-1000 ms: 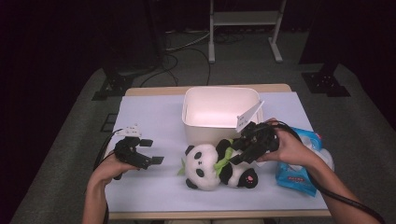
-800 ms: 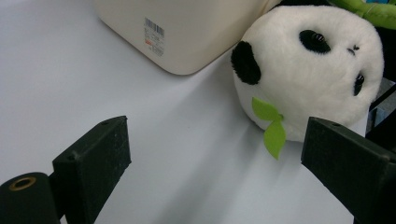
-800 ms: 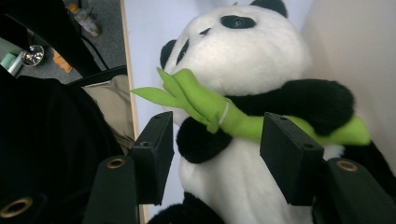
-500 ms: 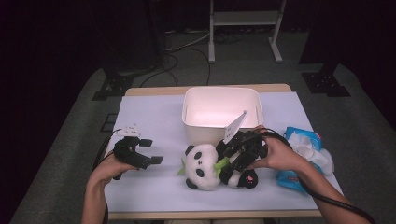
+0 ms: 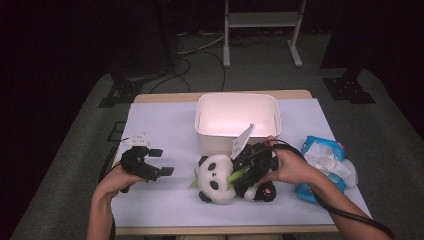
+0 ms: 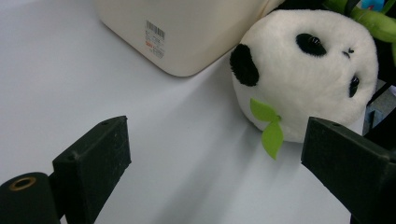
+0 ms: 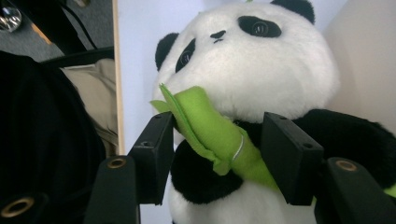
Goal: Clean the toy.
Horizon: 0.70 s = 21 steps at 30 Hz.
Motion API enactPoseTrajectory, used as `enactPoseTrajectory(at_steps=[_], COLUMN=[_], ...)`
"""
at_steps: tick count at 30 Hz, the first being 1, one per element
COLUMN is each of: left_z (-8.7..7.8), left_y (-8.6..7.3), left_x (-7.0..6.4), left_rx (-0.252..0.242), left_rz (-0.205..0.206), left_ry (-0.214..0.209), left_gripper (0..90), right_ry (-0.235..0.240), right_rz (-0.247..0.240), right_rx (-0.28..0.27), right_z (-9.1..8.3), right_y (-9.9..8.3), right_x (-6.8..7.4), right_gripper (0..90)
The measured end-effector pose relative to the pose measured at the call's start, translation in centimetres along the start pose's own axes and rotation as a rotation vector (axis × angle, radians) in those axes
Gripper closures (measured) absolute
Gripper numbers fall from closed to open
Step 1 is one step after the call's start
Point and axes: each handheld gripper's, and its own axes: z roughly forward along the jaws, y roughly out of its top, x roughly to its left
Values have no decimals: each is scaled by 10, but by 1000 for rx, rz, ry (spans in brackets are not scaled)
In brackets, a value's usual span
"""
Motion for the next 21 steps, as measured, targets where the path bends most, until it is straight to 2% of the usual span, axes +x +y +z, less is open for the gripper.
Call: enactPoseTrajectory(at_steps=[11, 17, 21], left_z=[0, 0, 0], left_y=[0, 0, 0], left_x=[0, 0, 1], left_rx=[0, -3, -2], left_rz=[0, -2, -2], left_ry=[-2, -1, -4], left_gripper=[72, 72, 72], right_ry=[-23, -12, 4], right_rz=[20, 56, 62], right_rx=[6, -3, -8], right_z=[4, 3, 1], right_y=[0, -2, -3], right_x=[-7, -10, -12], right_gripper=[630, 702, 726])
